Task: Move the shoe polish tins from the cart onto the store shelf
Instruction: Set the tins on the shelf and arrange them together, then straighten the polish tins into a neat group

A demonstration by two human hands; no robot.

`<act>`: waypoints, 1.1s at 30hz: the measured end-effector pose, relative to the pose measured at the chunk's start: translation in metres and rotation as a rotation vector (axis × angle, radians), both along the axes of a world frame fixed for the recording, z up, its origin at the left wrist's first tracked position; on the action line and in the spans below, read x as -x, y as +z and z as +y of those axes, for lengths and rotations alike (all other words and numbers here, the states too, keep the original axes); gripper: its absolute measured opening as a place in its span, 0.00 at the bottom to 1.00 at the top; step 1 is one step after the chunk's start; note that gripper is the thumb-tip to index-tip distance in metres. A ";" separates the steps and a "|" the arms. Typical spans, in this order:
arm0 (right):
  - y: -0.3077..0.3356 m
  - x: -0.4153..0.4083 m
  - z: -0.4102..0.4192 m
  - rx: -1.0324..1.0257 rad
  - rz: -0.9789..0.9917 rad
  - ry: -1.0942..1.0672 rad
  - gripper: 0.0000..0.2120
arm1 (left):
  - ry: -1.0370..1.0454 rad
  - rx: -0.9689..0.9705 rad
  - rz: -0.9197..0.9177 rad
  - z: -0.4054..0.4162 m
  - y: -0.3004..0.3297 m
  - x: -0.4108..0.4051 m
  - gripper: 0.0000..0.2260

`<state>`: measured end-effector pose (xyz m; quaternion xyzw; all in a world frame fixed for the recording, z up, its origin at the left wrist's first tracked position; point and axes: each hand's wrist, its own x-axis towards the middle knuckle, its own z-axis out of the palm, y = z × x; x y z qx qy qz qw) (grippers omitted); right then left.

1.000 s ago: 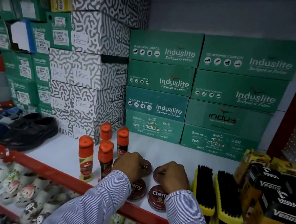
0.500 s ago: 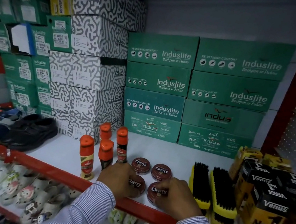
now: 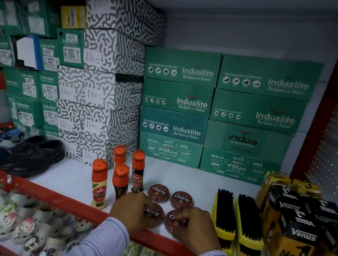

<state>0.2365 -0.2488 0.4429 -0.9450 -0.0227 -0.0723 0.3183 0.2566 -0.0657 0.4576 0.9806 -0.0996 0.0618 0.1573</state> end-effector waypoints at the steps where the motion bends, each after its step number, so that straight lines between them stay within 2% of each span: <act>1: 0.000 0.000 0.000 0.002 0.001 0.002 0.13 | 0.003 0.002 0.000 0.000 0.000 0.001 0.16; 13: 0.008 0.010 0.000 -0.021 -0.034 0.005 0.14 | -0.020 0.001 -0.050 -0.001 0.001 0.007 0.15; 17: 0.025 0.027 -0.019 -0.062 -0.242 -0.010 0.14 | -0.027 0.075 -0.178 -0.012 0.005 0.009 0.18; 21: 0.041 0.041 -0.062 -0.007 -0.412 -0.109 0.14 | -0.255 0.235 -0.282 -0.056 0.012 0.015 0.16; 25: 0.033 0.044 -0.096 0.142 -0.264 -0.137 0.22 | -0.444 0.199 -0.154 -0.108 0.006 0.017 0.25; 29: 0.023 0.046 -0.108 0.241 -0.121 -0.109 0.28 | -0.511 0.140 -0.086 -0.137 0.002 0.018 0.24; 33: 0.019 0.045 -0.113 0.259 -0.114 -0.111 0.29 | -0.488 0.136 -0.104 -0.143 -0.001 0.020 0.23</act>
